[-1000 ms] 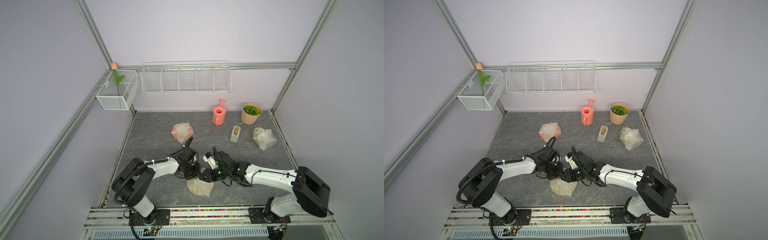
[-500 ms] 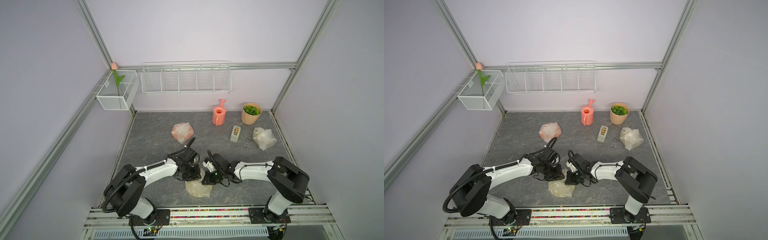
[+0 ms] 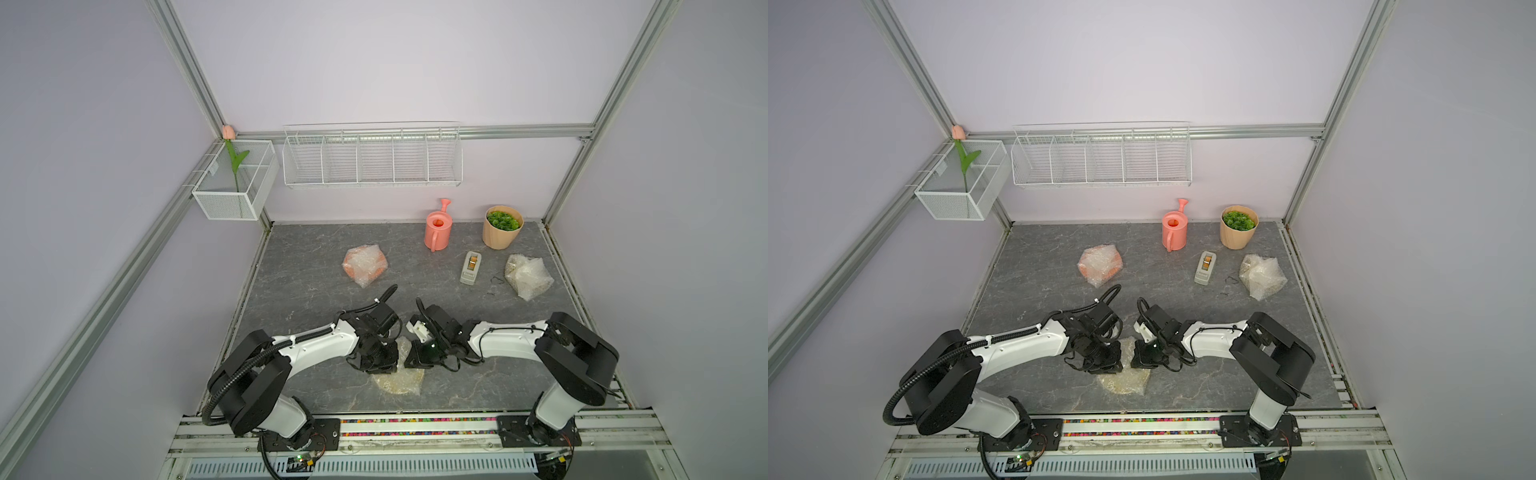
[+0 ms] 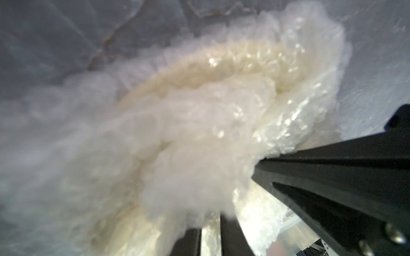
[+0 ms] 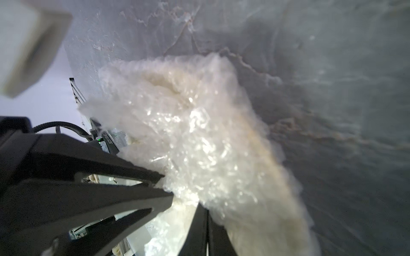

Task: Wrap dinner plates in bubble wrap
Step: Wrap the plate in the bubble wrap.

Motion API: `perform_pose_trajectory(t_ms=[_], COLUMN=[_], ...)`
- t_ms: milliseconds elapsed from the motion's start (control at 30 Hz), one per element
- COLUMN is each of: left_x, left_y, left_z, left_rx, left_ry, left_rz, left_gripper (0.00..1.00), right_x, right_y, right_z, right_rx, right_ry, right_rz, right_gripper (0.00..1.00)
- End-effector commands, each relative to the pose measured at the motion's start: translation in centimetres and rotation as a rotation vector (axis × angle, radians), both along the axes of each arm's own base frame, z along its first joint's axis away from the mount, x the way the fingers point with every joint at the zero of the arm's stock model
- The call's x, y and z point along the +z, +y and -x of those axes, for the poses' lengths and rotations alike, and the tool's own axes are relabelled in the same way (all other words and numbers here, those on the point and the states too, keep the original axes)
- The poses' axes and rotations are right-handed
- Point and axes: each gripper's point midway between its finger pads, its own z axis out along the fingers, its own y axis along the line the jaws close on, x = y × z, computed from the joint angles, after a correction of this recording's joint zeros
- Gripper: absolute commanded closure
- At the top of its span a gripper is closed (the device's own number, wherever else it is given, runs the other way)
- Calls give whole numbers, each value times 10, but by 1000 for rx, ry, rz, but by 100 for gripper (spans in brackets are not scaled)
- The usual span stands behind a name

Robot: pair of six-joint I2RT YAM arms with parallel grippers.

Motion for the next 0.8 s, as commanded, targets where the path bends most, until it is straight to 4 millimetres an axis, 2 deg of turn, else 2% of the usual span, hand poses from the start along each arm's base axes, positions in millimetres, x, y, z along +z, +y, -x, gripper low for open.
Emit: perform_pose_trajectory(t_ms=[0,100,200,300,367,433,567,700,767], left_x=[-11,-19,-35,-48,-52,-56,-61,-67,-70], left_y=[20,34,52,57,56,56,49,38,30], left_z=[22,25,25,25,25,26,22,15,10], left_rx=[-29,-8,-2,17,29,40,73,120,148], left_ry=[58,53,59,69,72,72,67,61,58], left_rz=[-66,-117,-233,-269,-265,-265,-234,-189,-166], left_gripper=[77,76,83,93,97,99,100,100,100], right_x=[-19,-14,-6,14,31,50,86,114,117], right_y=[-21,-22,-19,-8,-3,-6,-21,-58,-82], right_z=[-5,-10,-13,-13,-11,-12,-31,-64,-85], right_rx=[-31,-34,-24,14,40,47,12,-95,-169], right_ry=[16,3,-14,-37,-45,-76,-141,-206,-221], right_rz=[114,115,102,25,-25,-34,-45,-20,-3], right_gripper=[93,93,93,92,86,79,67,65,64])
